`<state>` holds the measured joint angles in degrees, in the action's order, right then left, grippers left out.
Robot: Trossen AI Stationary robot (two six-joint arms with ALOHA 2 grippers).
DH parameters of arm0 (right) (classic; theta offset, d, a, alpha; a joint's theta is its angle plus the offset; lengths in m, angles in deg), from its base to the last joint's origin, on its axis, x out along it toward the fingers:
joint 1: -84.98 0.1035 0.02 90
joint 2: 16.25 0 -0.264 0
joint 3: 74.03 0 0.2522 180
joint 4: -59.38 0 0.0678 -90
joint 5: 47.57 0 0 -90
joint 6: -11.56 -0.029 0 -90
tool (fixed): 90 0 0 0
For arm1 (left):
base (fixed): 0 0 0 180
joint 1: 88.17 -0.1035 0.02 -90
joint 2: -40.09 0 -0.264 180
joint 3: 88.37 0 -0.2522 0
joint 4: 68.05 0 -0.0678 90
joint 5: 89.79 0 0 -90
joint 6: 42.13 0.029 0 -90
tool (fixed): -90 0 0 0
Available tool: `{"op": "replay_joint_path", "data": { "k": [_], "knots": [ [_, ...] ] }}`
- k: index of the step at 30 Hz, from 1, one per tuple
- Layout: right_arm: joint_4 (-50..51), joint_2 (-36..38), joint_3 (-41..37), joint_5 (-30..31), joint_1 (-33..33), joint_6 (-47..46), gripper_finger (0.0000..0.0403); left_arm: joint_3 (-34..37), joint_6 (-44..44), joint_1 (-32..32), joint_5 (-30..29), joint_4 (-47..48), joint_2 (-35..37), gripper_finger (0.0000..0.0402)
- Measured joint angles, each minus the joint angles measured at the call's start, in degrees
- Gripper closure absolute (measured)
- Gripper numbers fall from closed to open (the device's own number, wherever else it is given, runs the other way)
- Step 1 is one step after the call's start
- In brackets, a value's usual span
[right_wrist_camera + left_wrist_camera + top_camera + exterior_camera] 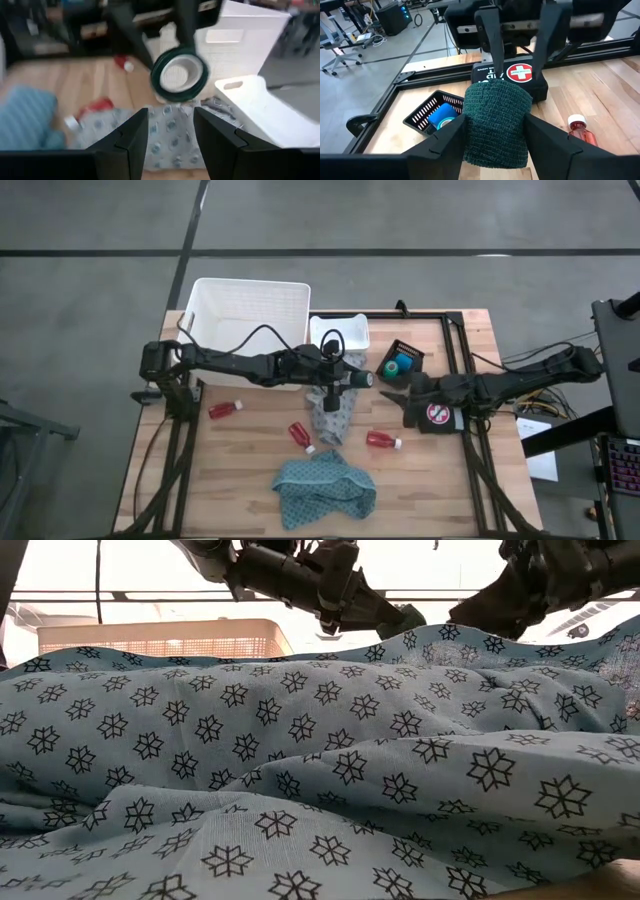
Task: Pick & Place Medicine items
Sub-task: Put the green bandage into the black bin
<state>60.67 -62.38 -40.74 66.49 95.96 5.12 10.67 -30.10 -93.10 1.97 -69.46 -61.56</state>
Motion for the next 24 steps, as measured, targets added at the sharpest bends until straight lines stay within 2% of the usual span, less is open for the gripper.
{"op": "replay_joint_path", "data": {
  "k": [5,13,24],
  "knots": [
    [-1.28,-4.84,-0.02,-0.42,0.00,9.71,0.0255,0.00,-0.02,0.00,0.01,0.01,0.00,0.0206],
    [-11.08,-10.85,-0.02,-0.11,0.02,23.94,0.0274,0.00,-0.05,0.00,0.00,1.40,0.00,0.0206],
    [-10.96,-10.53,1.63,-0.09,0.02,24.58,0.0279,0.04,-0.36,0.00,0.00,2.40,0.00,0.0206]
  ]
}}
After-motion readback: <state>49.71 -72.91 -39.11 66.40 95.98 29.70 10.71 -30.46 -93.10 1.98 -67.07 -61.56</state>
